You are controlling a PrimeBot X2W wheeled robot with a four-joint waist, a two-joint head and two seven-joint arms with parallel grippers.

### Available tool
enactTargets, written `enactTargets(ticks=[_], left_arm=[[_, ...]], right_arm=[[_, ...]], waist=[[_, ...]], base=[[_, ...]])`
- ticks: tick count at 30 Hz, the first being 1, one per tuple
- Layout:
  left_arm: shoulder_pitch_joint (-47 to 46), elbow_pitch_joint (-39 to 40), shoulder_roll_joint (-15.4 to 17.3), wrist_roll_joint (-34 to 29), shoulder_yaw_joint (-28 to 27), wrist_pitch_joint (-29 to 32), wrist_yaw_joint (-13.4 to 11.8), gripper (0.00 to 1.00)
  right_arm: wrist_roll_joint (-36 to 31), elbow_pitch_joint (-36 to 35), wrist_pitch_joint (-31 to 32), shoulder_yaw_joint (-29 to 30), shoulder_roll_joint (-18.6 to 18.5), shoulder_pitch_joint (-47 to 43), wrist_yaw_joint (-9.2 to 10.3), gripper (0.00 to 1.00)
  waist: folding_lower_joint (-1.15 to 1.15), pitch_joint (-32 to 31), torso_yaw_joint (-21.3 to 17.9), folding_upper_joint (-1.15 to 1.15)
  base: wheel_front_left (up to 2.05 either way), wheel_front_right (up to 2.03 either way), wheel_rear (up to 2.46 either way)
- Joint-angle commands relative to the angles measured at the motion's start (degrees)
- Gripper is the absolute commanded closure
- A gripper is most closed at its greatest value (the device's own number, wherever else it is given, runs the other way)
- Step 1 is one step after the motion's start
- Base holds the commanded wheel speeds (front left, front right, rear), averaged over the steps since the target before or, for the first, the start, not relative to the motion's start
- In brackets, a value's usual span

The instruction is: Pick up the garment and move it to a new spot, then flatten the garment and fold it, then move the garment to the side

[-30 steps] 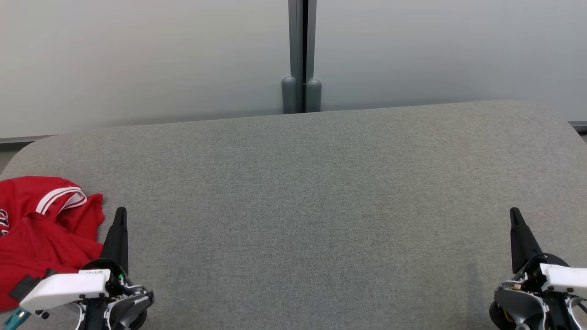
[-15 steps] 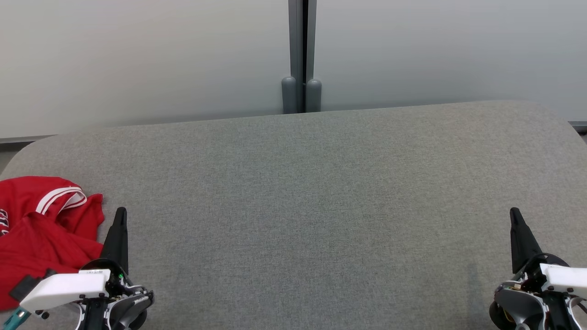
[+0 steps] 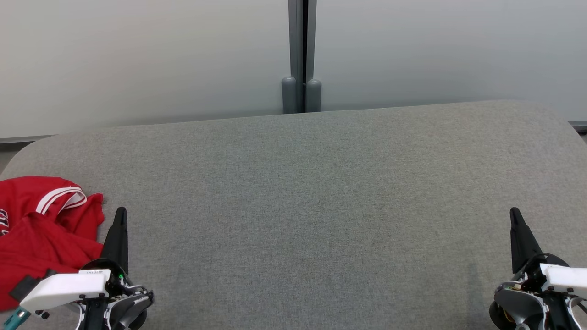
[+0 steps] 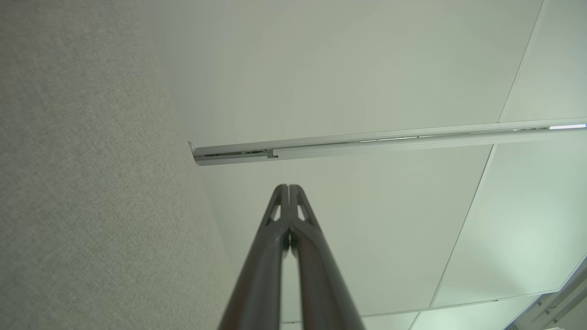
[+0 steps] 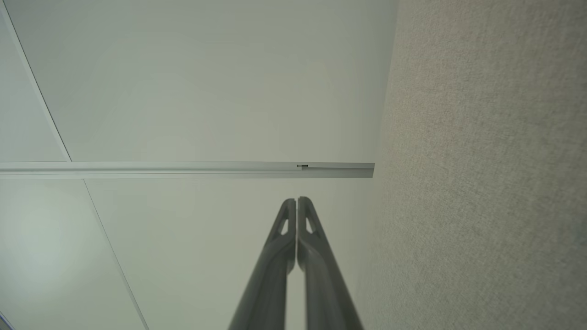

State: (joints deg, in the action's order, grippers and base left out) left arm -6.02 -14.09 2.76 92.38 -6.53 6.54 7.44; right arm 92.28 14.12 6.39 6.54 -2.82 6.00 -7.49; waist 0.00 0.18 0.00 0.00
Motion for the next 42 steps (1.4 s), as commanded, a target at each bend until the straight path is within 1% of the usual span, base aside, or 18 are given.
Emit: enactTargets(ticks=[1, 42], left_arm=[[-0.51, 0.11, 0.14, 0.08, -0.19, 0.14, 0.26, 1.0], [-0.51, 0.11, 0.14, 0.08, -0.19, 0.14, 0.26, 1.0]], right_arm=[[0.27, 0.08, 0.2, -0.03, -0.05, 0.65, 0.0, 1.0], [0.27, 0.08, 0.2, -0.03, -0.05, 0.65, 0.0, 1.0]], waist=[[0.0, 0.0, 0.0, 0.0], [0.0, 0.0, 0.0, 0.0]], base=[[0.0, 0.0, 0.0], [0.0, 0.0, 0.0]])
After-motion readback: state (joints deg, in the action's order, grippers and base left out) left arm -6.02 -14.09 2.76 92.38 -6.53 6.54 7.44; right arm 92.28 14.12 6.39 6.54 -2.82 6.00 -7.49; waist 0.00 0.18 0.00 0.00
